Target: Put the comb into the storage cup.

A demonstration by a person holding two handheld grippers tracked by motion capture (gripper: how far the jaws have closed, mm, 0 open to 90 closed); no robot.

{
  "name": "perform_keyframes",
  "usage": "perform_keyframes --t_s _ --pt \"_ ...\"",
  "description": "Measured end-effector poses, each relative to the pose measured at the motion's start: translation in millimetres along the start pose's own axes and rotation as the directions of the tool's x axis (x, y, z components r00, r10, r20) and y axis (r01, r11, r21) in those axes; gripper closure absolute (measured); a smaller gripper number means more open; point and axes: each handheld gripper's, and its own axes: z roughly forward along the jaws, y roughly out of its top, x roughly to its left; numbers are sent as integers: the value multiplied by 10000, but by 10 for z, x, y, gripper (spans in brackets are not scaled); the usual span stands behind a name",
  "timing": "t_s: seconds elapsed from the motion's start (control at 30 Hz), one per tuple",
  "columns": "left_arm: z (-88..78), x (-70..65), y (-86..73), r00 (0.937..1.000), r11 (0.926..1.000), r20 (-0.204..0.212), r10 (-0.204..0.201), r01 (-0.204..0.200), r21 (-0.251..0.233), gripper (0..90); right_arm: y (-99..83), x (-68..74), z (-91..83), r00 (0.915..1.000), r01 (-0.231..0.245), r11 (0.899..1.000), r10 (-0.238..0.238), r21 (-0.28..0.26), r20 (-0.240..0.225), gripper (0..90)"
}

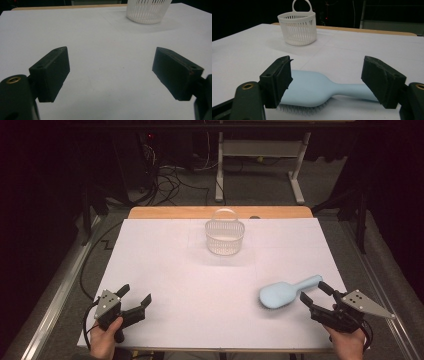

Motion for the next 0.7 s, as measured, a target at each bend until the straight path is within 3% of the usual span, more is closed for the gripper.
perform_keyframes --t_s 0.7 --pt "0 1 -1 10000 10000 18 -10 10 1 155 236 -10 396 9994 271 9952 -248 945 -246 274"
